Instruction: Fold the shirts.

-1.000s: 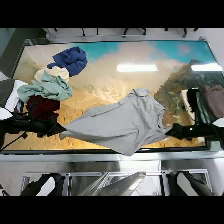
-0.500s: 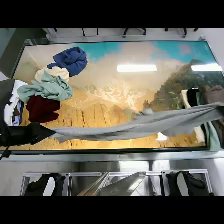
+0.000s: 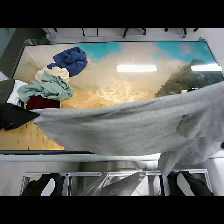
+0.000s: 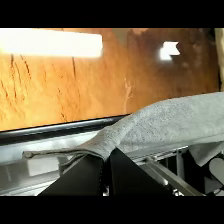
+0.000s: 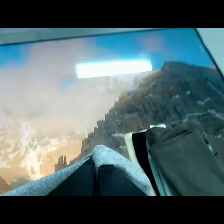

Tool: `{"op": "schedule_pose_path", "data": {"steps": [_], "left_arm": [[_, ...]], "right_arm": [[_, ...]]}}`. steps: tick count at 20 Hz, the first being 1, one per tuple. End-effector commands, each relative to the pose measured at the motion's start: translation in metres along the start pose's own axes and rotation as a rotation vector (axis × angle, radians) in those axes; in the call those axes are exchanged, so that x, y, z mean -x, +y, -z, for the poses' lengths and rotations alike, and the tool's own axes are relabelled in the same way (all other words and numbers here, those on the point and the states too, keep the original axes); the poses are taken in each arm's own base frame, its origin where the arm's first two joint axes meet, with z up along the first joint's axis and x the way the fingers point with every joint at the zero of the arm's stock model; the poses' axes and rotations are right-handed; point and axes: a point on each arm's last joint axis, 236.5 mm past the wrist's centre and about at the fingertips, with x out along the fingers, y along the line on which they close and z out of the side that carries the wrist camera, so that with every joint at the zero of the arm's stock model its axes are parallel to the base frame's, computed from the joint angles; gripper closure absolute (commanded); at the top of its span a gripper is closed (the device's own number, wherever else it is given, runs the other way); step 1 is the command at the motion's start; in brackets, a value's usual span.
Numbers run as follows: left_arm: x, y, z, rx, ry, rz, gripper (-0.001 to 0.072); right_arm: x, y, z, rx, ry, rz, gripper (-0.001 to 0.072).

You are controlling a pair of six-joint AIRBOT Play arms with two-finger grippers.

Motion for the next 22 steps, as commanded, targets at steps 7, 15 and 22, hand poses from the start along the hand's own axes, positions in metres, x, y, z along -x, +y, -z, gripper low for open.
{"op": "schedule_pose_path", "data": {"steps": [7, 15, 22], "left_arm": [[-0.227, 0.125, -0.026, 0.034, 0.438, -0.155, 0.0696], [-0.283, 0.212, -0.075, 0.123, 0.424, -0.165, 0.0696], [-0.288, 0.212, -0.079, 0.054, 0.441, -0.149, 0.0695]], "right_arm": [[-0.290, 0.040, 0.190, -0.161, 0.563, -0.229, 0.0688], [-0.401, 0.073, 0.232, -0.158, 0.520, -0.227, 0.0688], [-0.391, 0.057, 0.261, -0.095, 0.640, -0.184, 0.0687]]}}
